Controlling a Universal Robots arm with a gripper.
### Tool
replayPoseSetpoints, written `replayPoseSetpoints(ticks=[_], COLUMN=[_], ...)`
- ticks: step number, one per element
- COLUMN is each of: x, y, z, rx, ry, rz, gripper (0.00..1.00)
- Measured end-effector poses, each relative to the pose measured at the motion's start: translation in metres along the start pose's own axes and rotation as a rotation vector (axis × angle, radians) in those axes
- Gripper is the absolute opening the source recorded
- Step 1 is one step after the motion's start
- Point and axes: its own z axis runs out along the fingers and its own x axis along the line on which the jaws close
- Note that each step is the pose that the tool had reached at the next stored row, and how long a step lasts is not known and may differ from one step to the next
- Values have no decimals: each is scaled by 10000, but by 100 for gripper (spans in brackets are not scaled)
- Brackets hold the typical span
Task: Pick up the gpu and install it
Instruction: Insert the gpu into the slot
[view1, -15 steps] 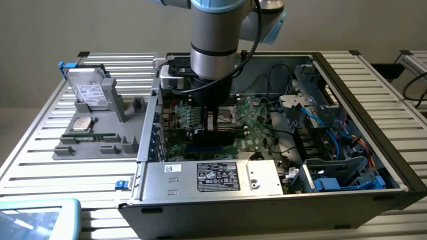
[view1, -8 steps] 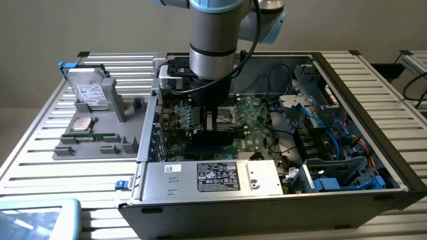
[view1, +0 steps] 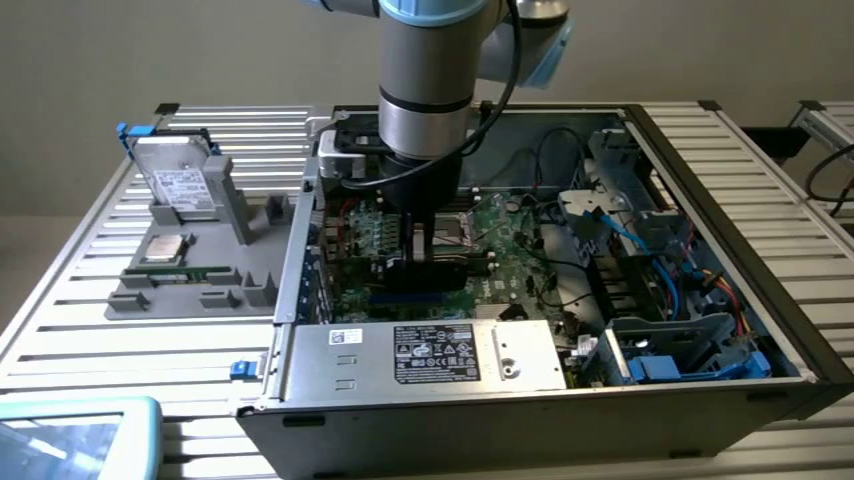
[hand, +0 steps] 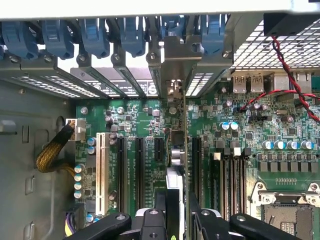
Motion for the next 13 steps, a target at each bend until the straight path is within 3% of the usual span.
replayPoseSetpoints(ticks=[4,13], x=[0,0], y=[4,3], z=[0,5], rx=[-57,-44], ry=[2,1], rz=[-2,-1], gripper=[27,27])
